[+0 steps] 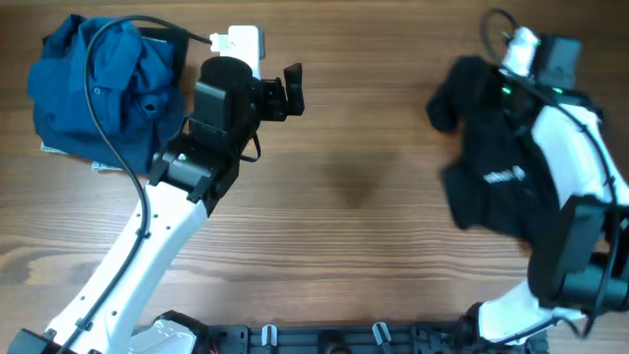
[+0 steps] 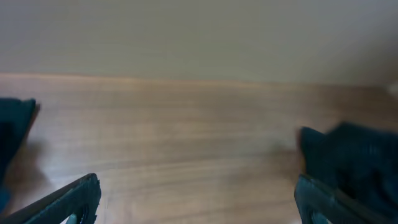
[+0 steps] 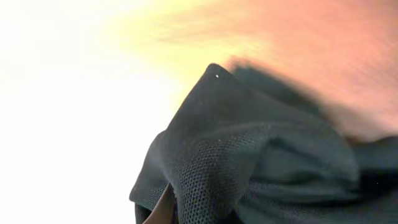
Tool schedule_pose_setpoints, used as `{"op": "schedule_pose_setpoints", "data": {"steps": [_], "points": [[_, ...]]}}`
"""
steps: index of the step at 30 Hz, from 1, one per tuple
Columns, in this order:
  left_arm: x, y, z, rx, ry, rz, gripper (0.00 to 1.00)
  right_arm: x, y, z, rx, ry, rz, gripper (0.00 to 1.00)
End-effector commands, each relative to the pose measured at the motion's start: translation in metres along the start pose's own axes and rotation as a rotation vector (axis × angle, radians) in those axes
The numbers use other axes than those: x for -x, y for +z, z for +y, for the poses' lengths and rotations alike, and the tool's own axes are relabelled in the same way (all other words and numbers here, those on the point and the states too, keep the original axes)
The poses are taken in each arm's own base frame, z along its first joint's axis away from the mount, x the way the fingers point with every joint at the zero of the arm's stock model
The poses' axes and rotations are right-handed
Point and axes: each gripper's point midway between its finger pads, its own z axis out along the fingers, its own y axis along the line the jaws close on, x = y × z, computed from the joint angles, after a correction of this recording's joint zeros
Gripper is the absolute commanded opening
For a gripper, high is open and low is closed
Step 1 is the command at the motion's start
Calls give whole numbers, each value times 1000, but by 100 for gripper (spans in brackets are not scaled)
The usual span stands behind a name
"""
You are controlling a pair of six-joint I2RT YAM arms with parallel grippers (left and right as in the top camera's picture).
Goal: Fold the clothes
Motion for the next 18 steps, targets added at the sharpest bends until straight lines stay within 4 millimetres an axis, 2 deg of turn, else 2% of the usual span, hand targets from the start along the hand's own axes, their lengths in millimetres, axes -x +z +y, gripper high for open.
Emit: {"op": "schedule_pose_setpoints", "data": {"steps": [1,2,5,11,12,14,15,16,17,18], "points": [[-6,0,5,26,-4,34,100,18,-9,80,131,-103,-67,4],[-10,-1,7,32,2,50,99,17,-5,106,169,-109,-81,4],[-14,-1,8,38,7,67,99,14,-3,138,205,-159,-95,4],[-18,-1,9,41,8,81,100,4,-1,161,206,-199,-83,4],[-18,-1,9,41,9,83,100,3,-1,160,205,-198,-78,10],[-20,-2,7,39,12,89,100,0,-1,159,201,-196,-68,57],[-22,-2,6,36,15,95,100,0,-3,157,196,-191,-56,76],[-23,-2,4,33,18,100,100,0,-5,156,191,-187,-49,88],[-26,-3,1,28,25,110,99,2,-9,152,182,-179,-36,96],[-29,-3,-2,22,34,119,100,5,-14,148,171,-170,-27,99]]}}
